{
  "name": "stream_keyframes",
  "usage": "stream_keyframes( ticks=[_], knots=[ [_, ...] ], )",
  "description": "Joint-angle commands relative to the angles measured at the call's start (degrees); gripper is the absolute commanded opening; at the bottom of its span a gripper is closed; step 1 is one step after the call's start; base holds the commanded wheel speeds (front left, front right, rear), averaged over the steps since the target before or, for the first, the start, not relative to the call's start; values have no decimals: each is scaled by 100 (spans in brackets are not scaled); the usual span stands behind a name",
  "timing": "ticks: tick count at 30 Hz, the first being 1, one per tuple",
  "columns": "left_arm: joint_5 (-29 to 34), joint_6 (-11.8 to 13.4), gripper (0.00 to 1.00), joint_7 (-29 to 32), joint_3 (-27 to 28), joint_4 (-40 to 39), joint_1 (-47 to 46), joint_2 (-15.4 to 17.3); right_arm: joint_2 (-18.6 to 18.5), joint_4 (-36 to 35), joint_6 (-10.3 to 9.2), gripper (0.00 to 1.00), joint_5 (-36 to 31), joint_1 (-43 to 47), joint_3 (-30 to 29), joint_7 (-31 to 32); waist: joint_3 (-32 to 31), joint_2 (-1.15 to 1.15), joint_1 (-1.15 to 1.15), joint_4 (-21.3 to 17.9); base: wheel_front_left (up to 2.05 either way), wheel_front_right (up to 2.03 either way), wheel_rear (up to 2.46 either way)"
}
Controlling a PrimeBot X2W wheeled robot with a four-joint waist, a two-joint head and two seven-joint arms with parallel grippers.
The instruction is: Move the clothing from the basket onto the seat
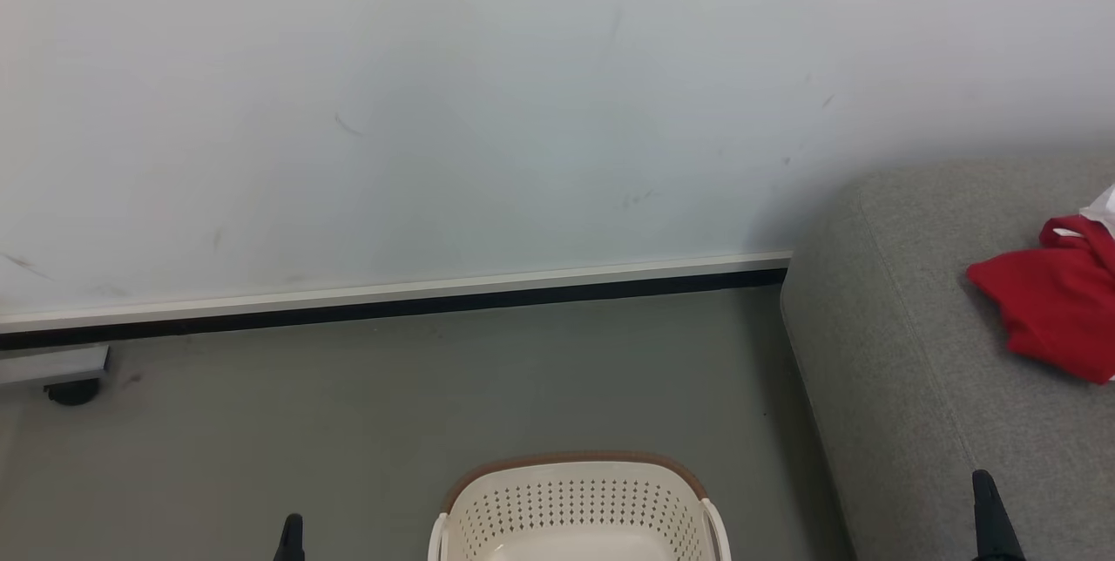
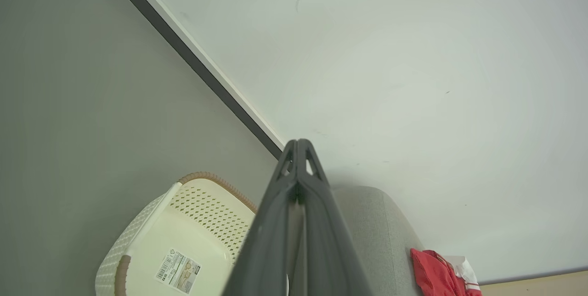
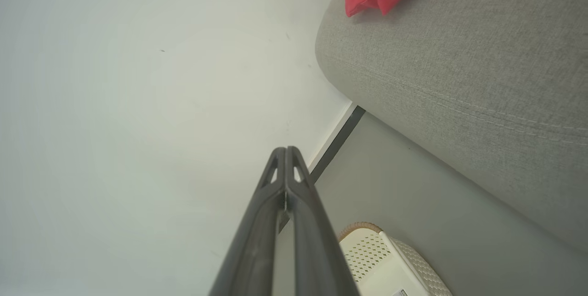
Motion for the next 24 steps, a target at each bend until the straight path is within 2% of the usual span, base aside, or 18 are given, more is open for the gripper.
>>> stream_keyframes(
  ticks=[1, 24],
  knots=[
    [-167, -39, 0, 28, 4, -33, -161, 6, -68, -56, 1, 0, 158, -113, -17, 9, 3, -1, -1, -1, 0, 0, 0],
    [-1459, -97, 0, 281, -2, 35, -382, 3, -286, -15, 1, 0, 1873, -255, -72, 109, 78, -1, -1, -36, 0, 0, 0]
  ],
)
